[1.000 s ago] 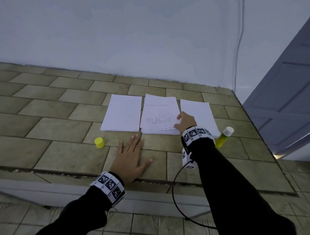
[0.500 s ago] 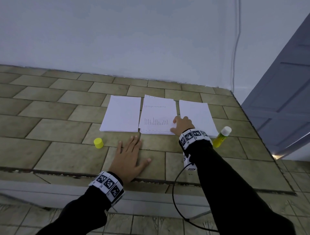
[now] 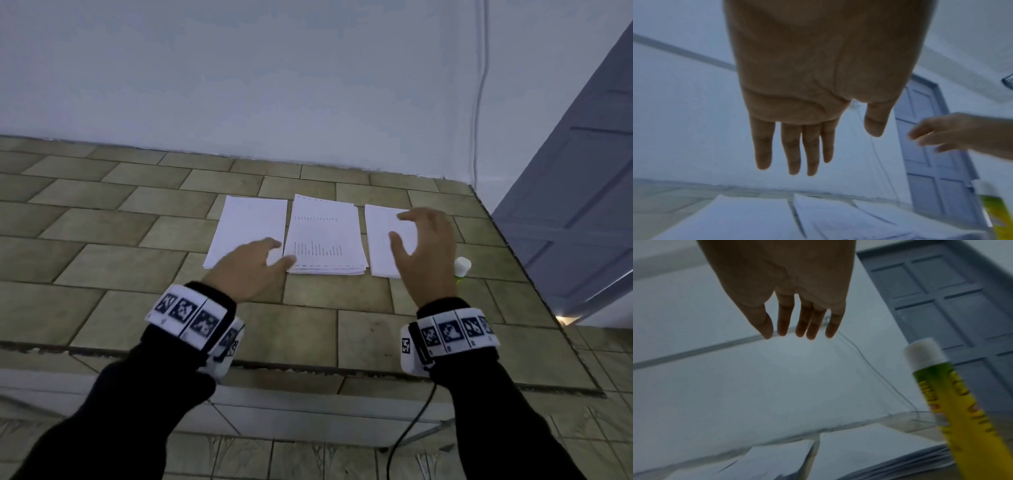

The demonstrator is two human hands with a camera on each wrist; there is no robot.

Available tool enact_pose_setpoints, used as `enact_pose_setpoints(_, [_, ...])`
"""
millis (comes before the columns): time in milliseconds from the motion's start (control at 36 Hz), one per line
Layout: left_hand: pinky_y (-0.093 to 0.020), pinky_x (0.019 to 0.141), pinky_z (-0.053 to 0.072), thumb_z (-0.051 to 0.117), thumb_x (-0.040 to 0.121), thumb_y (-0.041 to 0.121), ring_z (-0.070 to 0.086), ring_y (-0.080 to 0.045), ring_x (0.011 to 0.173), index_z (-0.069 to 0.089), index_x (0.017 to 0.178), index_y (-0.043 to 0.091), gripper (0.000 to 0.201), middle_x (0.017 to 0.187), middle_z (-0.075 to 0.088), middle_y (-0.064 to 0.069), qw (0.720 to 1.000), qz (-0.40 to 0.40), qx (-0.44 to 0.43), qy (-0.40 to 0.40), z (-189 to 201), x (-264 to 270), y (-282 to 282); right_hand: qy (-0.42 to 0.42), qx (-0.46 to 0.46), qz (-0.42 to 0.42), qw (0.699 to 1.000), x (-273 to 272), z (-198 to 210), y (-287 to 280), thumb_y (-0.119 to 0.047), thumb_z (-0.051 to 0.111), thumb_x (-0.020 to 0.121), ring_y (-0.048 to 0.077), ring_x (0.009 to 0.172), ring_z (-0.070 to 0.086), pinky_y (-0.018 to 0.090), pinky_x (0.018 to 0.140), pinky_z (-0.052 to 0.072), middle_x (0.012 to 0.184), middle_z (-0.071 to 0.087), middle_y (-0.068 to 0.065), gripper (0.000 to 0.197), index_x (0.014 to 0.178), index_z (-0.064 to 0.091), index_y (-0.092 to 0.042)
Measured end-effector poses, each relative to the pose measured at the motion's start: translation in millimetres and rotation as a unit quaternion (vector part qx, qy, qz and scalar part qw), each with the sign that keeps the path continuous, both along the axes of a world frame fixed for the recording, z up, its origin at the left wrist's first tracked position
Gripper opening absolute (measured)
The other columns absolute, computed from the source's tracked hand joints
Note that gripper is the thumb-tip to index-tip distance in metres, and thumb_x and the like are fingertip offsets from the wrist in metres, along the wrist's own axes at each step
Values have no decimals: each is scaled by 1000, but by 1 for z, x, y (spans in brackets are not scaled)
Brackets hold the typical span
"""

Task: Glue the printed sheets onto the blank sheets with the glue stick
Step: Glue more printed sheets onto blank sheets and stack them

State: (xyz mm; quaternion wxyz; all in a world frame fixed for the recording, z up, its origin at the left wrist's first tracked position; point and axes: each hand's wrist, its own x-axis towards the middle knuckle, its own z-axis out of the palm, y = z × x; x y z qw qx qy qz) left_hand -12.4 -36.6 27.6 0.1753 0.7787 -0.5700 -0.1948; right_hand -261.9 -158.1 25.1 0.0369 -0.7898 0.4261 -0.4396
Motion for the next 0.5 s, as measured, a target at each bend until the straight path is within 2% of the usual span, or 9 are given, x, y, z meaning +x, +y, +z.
enact_pose_setpoints(56, [-41,104,40,42,97,56,47,-27,128,42,143,13,62,145,48,-8,997,46,27,-62,-5,11,-17,-19,-13,-41,999,-15,-1,-2,-17,68,83,27,114,49,41,96,41,122,54,11,34,115,58,-10])
enact_pose_setpoints(139, [-43,100,42,39,97,60,50,-32,123,44,137,9,65,138,51,-13,979,107,99,-146,-22,25,-40,-58,40,-70,995,-38,-11,-10,-20,70,81,28,124,43,46,103,39,132,48,13,50,125,49,-9])
enact_pose_setpoints(194, [-45,102,40,43,94,62,48,-33,123,46,131,8,65,135,51,-14,968,126,131,-171,-35,32,-52,-97,96,-89,987,-49,-19,-13,-23,70,79,28,126,42,45,104,39,136,44,11,61,131,42,-10])
enact_pose_setpoints(250, [-48,106,36,48,91,64,42,-35,129,44,133,9,69,139,46,-15,963,136,148,-177,-49,36,-60,-118,168,-121,971,-57,-24,-14,-22,74,79,29,129,40,42,105,36,139,41,12,72,137,36,-6])
enact_pose_setpoints(306, [-49,108,33,52,88,65,38,-36,132,43,135,12,72,142,42,-14,961,138,160,-180,-61,42,-64,-118,247,-141,951,-62,-28,-15,-24,77,79,31,128,40,37,100,36,140,40,17,81,141,31,0])
enact_pose_setpoints(389, [-48,102,40,53,87,66,46,-37,122,45,132,14,69,134,47,-14,959,126,166,-192,-74,46,-66,-123,344,-143,920,-68,-35,-16,-27,74,83,34,116,51,33,83,37,127,49,21,74,135,32,4])
enact_pose_setpoints(444, [-47,98,44,50,89,66,51,-36,117,47,129,15,65,129,50,-14,958,113,162,-207,-76,47,-66,-105,372,-143,911,-71,-41,-16,-27,71,86,35,110,53,34,79,37,113,50,15,62,129,37,3])
enact_pose_setpoints(500, [-44,95,46,48,91,63,53,-36,115,49,128,16,60,127,53,-14,960,101,156,-210,-75,49,-66,-74,381,-146,910,-73,-43,-17,-25,68,88,35,106,53,35,78,38,107,50,12,51,123,43,1])
